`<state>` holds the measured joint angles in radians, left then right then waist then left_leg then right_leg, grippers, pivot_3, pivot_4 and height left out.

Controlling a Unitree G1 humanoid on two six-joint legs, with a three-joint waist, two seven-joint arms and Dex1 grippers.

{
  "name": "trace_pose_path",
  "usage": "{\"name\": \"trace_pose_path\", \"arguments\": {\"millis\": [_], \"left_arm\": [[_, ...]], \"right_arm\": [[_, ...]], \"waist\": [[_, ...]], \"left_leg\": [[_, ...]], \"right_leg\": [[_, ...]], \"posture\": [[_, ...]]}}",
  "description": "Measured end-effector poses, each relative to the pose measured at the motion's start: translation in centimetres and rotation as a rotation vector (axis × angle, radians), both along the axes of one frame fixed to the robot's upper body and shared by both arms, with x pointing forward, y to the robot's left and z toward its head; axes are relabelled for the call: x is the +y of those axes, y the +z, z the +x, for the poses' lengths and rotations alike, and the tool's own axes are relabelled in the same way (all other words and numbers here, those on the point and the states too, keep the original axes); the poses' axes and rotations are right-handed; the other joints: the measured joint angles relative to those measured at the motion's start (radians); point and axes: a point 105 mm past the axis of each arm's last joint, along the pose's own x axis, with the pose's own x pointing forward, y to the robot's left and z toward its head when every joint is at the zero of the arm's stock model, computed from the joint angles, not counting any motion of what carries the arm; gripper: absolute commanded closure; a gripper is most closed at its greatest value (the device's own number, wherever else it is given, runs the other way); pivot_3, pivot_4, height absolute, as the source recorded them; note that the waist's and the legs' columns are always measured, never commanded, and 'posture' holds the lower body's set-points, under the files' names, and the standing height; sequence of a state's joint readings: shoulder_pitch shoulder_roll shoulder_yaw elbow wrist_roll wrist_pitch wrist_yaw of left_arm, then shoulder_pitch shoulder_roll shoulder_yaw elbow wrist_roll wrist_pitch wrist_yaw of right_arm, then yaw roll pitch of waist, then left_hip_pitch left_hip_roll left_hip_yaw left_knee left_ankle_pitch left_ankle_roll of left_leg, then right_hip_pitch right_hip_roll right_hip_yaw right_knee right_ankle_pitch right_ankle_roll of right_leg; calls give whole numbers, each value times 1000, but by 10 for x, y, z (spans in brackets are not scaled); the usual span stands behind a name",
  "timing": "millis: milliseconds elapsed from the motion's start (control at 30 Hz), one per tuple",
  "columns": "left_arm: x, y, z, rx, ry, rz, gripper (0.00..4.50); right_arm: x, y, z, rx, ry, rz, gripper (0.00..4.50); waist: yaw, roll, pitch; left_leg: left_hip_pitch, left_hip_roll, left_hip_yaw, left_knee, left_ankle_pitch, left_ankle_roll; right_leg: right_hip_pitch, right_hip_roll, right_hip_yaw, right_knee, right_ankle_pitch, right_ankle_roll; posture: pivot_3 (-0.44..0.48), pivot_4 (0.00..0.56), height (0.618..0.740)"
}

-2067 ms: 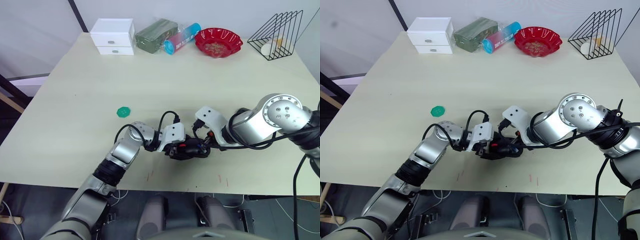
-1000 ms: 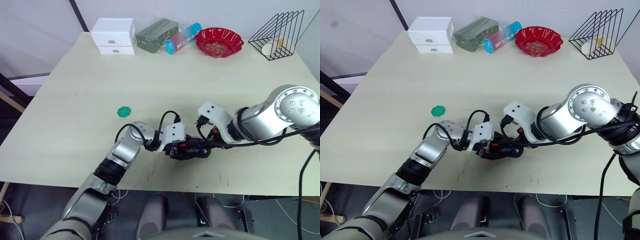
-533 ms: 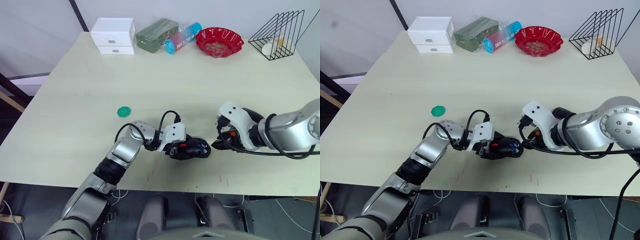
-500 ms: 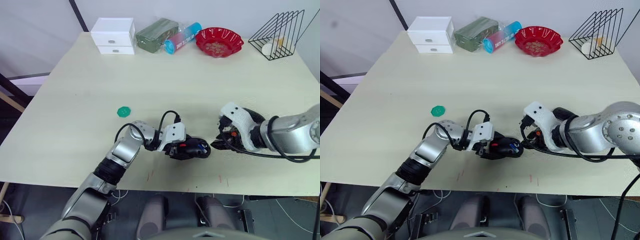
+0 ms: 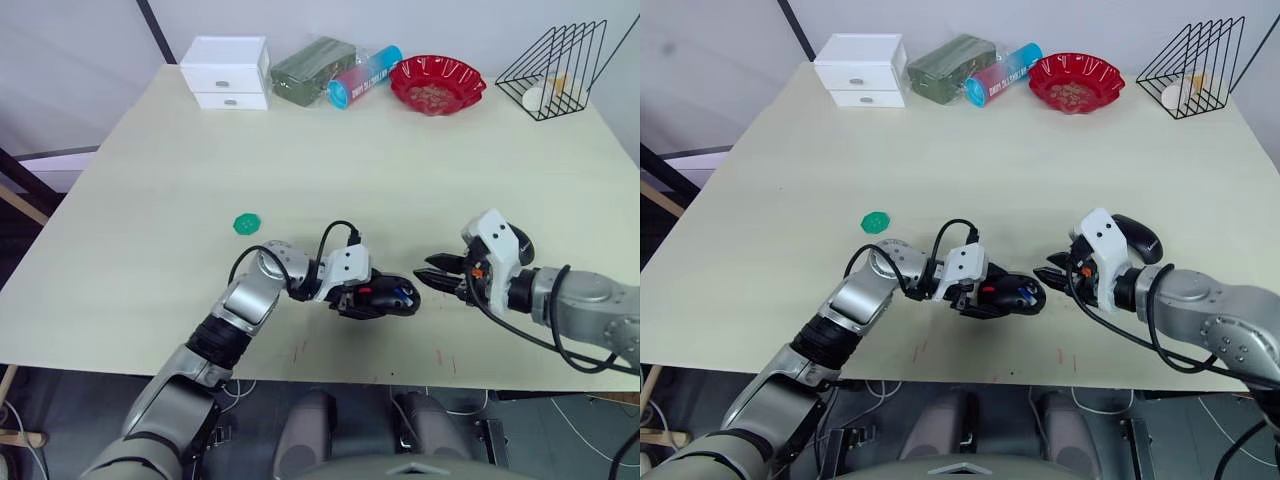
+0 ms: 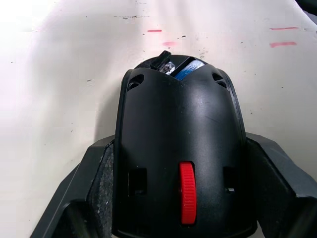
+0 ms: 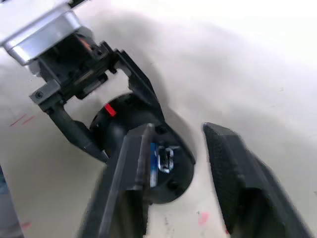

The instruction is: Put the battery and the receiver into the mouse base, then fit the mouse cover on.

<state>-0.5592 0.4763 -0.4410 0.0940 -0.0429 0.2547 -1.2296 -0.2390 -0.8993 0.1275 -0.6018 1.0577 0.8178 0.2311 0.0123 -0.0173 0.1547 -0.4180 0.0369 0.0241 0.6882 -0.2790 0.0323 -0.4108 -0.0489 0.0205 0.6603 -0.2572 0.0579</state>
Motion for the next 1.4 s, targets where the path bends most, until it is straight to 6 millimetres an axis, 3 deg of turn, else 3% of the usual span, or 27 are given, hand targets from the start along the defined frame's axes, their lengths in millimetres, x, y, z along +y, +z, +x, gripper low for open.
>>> {"name": "trace_pose_path", "arguments": {"millis": [33,67,267,600,1400], "left_arm": [[0,0,0,1,1,1,1534],[0,0,0,1,1,2,1534],[1,0,0,3,3,7,1534],[3,1,1,9,6,15,1534],[3,1,1,10,6,20,1534]], "right_arm": [[0,0,0,-37,6,14,4352],[0,-1,-1,-55,13,20,4441],[3,-14,-1,-176,66,58,4441],[6,-43,-2,-185,178,24,4441],[11,-59,6,-156,200,-44,4441]], "waist": [[0,0,0],[0,0,0],[0,0,0],[-2,0,0],[-3,0,-1]], "left_leg": [[1,0,-1,0,0,0],[1,0,-1,0,0,0],[2,0,0,0,0,0],[4,0,0,0,0,0],[5,0,0,0,1,-1]], "right_leg": [[1,1,-1,0,0,0],[1,1,-1,0,0,0],[2,2,0,0,0,0],[2,2,1,2,0,0],[2,3,1,2,0,0]], "posture": [[0,150,740],[0,150,740],[0,150,740],[0,150,740],[0,150,740]]}}
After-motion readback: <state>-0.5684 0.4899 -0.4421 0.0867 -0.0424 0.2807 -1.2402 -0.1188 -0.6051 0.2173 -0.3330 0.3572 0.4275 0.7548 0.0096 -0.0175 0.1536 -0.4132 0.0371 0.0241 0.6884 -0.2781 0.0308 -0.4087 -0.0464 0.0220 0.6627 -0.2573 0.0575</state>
